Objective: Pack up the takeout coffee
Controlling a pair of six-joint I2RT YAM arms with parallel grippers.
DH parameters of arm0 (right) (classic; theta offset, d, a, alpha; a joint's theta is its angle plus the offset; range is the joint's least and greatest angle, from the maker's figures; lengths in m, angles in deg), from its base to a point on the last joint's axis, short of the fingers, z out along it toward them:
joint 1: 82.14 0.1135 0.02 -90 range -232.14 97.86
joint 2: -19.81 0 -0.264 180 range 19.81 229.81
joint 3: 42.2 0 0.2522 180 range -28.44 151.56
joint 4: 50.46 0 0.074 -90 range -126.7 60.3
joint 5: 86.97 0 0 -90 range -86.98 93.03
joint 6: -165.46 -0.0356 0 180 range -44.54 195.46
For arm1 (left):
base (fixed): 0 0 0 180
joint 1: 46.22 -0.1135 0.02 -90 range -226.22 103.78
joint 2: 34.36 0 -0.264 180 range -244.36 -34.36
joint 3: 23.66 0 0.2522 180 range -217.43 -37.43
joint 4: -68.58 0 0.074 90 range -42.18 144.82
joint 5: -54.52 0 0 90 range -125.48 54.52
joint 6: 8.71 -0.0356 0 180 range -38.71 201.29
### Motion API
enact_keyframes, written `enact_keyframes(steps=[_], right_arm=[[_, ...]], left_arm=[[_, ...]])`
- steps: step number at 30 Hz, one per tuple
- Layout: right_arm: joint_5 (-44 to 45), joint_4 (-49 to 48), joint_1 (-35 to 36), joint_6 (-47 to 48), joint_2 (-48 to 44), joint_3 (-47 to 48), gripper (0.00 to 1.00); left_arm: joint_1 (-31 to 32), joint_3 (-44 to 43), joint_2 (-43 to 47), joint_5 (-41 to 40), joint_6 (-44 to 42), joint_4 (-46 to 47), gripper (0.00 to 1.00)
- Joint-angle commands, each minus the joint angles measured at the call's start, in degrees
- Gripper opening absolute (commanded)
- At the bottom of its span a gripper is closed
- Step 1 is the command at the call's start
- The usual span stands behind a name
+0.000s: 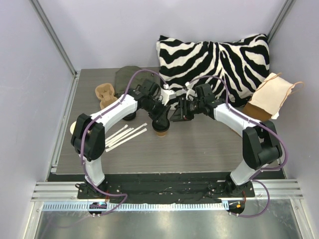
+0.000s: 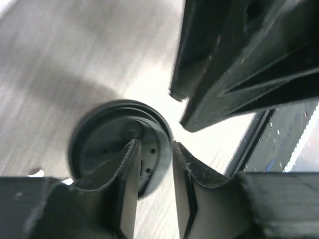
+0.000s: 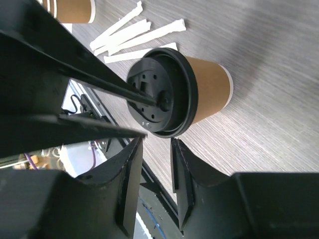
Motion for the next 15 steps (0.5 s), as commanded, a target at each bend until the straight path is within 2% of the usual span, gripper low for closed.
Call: enact_keyframes(steps=[1, 6, 11, 15], right_arm=[[2.9, 0.0, -0.3, 1.8, -2.7, 2.7, 0.36], [4.6, -0.4, -0.3, 2.0, -1.9, 4.1, 0.31], [4.2, -3.8, 0.5, -2.1, -1.3, 4.3, 0.25], [1.2, -9.8, 0.7, -8.2, 0.5, 3.6, 0.17]], left_arm=[[1.3, -3.6, -1.3, 1.2, -4.3, -10.8, 0.39], [0.8, -6.5, 1.7, -2.5, -3.4, -12.2, 0.45], [0.3, -1.2, 9.0, -9.1, 1.7, -5.5, 0.45], [-2.0, 1.0, 10.2, -4.7, 7.3, -2.5, 0.38]])
